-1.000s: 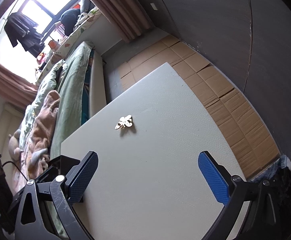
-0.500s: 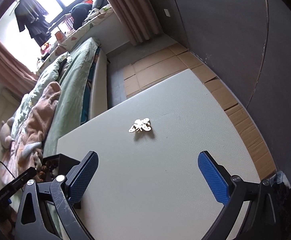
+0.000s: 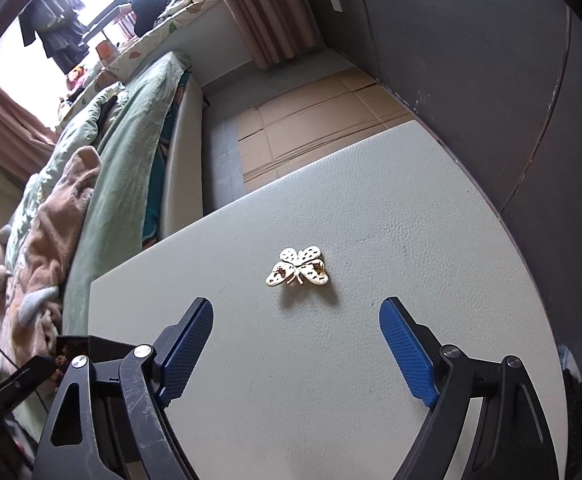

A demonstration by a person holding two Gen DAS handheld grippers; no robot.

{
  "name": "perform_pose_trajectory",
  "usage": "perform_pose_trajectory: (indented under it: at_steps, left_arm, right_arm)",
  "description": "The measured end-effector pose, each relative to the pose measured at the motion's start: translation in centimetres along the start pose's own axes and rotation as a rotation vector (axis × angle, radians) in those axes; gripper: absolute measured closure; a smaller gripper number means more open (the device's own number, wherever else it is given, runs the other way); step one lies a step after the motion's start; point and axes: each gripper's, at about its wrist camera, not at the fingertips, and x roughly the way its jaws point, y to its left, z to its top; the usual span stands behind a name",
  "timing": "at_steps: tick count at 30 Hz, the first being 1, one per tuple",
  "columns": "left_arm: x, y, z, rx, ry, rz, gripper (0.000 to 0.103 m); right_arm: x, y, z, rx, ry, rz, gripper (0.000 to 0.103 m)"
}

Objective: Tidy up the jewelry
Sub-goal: 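Lower the right tool onto the gold butterfly brooch and grasp it, then carry the butterfly brooch over the box and release it with the right tool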

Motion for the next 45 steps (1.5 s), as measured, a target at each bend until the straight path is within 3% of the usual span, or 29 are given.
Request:
perform_pose_trajectory:
  at_steps: [1,5,7,17,18,20,21,25,28,33,42,45]
  left_arm:
    - [-0.3,0.0,0.2,-0.003,-0.014,-0.005,0.019]
    - [-0.6,0.5,1.2,-0.022,-0.04,-0.008,0.019]
    - [-0.2,1.0,1.5,-0.035,-0.034,-0.008,0.019]
    - [0.4,1.5,2.3,-0.054,-0.031,-0.012,0.019]
    - [0.3,1.4,2.2,-0.052,-0.031,-0.009,0.019]
    - [0.2,1.3,2.0,-0.047,-0.032,-0.002,0.019]
    - [0.1,1.3,2.0,-0.044,-0.032,0.0,0.019]
    - [-0.2,1.1,1.5,-0.033,-0.028,0.008,0.019]
    - [-0.4,1.1,1.1,-0.035,-0.029,0.009,0.019]
    - [-1.0,0.9,0.6,-0.034,-0.033,0.009,0.019]
    - [-1.9,1.0,-0.5,-0.029,-0.032,0.037,0.018]
    - [-2.3,1.2,-0.8,-0.032,-0.041,0.044,0.012]
  right_arm:
    - [0.3,0.2,0.1,-0.007,0.001,-0.007,0.017]
    - [1.4,0.7,0.6,-0.025,0.013,-0.039,0.019]
    - [2.0,1.1,0.7,-0.044,0.019,-0.064,0.026]
    - [3.5,3.2,0.5,-0.17,0.025,-0.216,0.032]
    - [3.6,3.4,0.4,-0.184,0.02,-0.235,0.036]
    - [3.4,3.7,0.3,-0.208,0.003,-0.274,0.053]
    - [3.2,3.6,0.3,-0.207,0.001,-0.265,0.06]
    - [2.5,2.9,0.3,-0.173,0.019,-0.206,0.061]
    - [1.7,1.7,0.2,-0.101,0.035,-0.105,0.061]
    - [-0.4,0.7,-0.1,-0.035,0.015,-0.009,0.061]
    - [-2.8,2.1,-1.3,-0.038,-0.01,0.127,0.061]
    - [-3.5,3.8,-1.6,-0.062,-0.022,0.19,0.061]
